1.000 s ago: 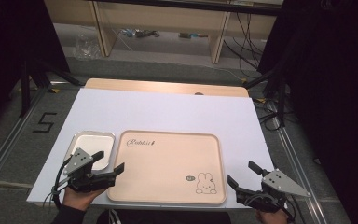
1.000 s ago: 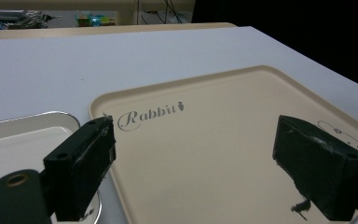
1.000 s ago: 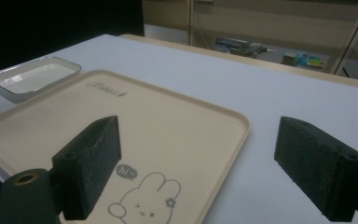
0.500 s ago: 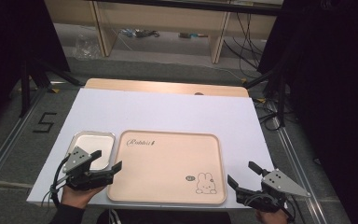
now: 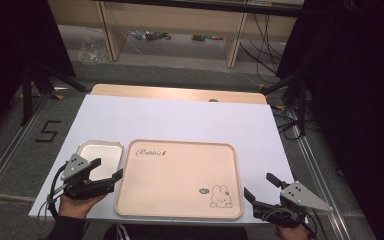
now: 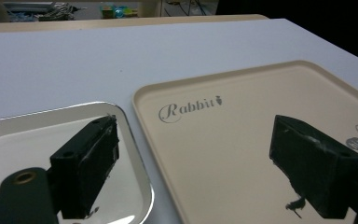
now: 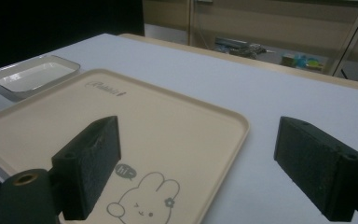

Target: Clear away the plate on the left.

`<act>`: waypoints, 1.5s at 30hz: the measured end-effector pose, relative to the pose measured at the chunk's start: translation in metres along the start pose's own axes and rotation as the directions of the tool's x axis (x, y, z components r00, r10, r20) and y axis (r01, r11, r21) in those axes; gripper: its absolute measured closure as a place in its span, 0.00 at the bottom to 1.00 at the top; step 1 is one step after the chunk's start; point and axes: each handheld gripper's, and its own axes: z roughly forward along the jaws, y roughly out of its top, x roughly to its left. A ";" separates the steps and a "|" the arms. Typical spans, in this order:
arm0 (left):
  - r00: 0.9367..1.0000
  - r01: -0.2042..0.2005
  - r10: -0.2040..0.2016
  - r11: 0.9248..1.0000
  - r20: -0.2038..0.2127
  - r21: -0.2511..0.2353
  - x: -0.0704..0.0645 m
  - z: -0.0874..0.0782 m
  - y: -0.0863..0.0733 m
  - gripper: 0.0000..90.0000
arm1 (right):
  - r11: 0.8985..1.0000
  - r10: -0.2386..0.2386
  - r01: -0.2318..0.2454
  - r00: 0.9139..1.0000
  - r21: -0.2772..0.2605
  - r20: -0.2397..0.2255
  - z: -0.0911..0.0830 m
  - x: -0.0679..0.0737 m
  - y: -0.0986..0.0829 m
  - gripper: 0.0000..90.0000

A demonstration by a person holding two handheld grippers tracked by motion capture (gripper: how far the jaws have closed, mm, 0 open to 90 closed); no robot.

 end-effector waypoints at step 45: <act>0.968 0.127 -0.109 0.990 -0.227 0.066 0.072 0.007 -0.001 0.22 | 1.000 0.025 -0.025 1.000 0.006 -0.001 0.000 0.002 0.000 0.17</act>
